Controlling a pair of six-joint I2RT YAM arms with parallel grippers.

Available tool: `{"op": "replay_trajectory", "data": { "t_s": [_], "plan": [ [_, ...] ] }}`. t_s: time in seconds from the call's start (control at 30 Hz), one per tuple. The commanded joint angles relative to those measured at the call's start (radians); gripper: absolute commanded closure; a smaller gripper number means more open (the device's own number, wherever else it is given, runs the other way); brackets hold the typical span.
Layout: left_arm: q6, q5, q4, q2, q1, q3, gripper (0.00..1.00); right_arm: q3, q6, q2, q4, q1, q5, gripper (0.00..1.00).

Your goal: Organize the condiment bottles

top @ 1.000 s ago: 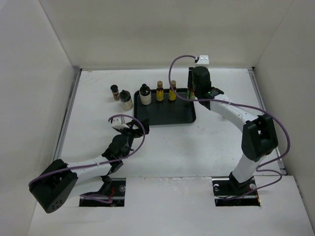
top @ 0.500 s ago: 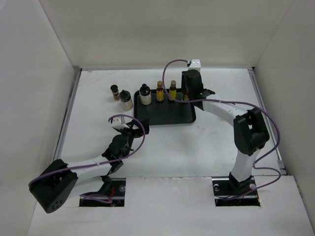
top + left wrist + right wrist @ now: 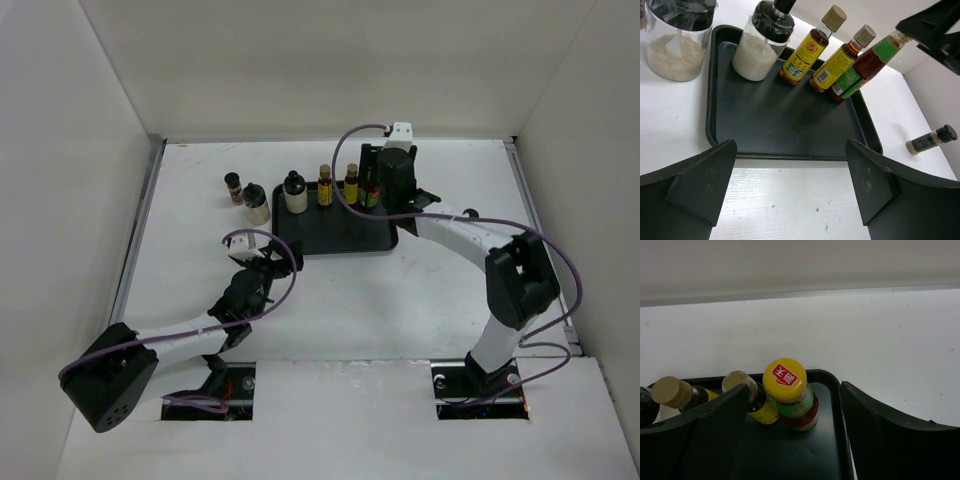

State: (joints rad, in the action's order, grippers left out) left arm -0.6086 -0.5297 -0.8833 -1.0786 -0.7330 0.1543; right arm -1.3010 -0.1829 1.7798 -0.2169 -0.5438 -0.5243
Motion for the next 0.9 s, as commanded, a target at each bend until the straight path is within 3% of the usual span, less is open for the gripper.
{"op": "replay_trajectory", "data": {
  "t_s": [0.0,0.1,0.13,0.17,0.23,0.27,0.33,0.4,0.5,0.6,0.73,0.87],
  "plan": [
    [0.013,-0.01,0.036,0.009,0.017,0.074,0.12,0.054,-0.026,-0.152,-0.056,-0.006,-0.025,0.18],
    [0.013,-0.012,0.15,0.051,0.045,0.114,0.31,0.161,-0.068,-0.267,-0.044,-0.005,-0.028,0.15],
    [0.007,-0.013,0.211,0.068,0.06,0.135,0.37,0.213,-0.099,-0.31,-0.041,-0.005,-0.019,0.18],
    [0.004,-0.019,0.283,0.083,0.079,0.166,0.41,0.267,-0.131,-0.351,-0.038,-0.005,-0.007,0.32],
    [0.0,-0.047,0.422,0.089,0.115,0.235,0.44,0.36,-0.183,-0.411,-0.032,-0.003,0.036,0.7],
    [0.001,-0.061,0.481,0.079,0.137,0.272,0.44,0.4,-0.214,-0.433,-0.03,-0.003,0.062,0.8],
    [0.006,-0.062,0.541,0.042,0.187,0.329,0.4,0.462,-0.26,-0.457,-0.041,-0.006,0.11,0.83],
    [0.006,-0.055,0.575,-0.009,0.237,0.381,0.31,0.518,-0.274,-0.477,-0.067,-0.029,0.135,0.78],
    [0.012,-0.064,0.583,-0.108,0.269,0.453,0.17,0.614,-0.267,-0.522,-0.149,-0.06,0.135,0.47],
    [0.03,-0.066,0.598,-0.205,0.296,0.534,0.11,0.669,-0.265,-0.557,-0.199,-0.066,0.15,0.29],
    [0.078,-0.041,0.604,-0.306,0.339,0.635,0.07,0.698,-0.279,-0.582,-0.231,-0.101,0.167,0.17],
    [0.136,-0.039,0.644,-0.406,0.373,0.731,0.06,0.704,-0.276,-0.58,-0.248,-0.127,0.17,0.14]
  ]
}}
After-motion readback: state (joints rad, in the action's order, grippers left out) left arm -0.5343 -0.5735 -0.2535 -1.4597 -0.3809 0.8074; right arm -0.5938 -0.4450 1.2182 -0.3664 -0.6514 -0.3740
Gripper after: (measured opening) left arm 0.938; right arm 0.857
